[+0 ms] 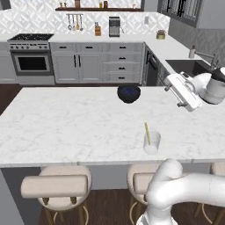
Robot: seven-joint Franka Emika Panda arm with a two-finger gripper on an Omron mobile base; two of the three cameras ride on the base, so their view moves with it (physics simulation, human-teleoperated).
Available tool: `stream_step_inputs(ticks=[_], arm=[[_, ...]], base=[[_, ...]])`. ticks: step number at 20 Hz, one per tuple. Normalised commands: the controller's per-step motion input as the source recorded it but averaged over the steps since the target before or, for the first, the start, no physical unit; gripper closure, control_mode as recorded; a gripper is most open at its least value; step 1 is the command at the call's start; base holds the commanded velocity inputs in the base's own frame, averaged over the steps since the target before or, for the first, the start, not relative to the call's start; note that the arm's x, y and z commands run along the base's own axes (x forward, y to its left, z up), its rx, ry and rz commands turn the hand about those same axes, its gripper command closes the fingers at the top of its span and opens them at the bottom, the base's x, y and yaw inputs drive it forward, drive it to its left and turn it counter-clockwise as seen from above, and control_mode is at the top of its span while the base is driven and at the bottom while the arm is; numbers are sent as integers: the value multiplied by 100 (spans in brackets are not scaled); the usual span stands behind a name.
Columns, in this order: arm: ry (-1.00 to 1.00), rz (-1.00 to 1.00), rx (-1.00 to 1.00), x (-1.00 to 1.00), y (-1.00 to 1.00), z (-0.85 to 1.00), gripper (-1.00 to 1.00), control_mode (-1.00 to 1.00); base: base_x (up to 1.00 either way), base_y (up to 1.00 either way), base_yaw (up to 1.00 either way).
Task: Take a straw from the drawer in front and place it inside the glass cup on the dining counter.
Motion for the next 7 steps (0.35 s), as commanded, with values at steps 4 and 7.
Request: stream_step_inputs(ticks=[4,7], arm=[[-2,-17,-10,-82,18,1,-100,-100],[0,-17,-10,-79,25,0,-100,-100]], base=[[0,0,0],[0,0,0]])
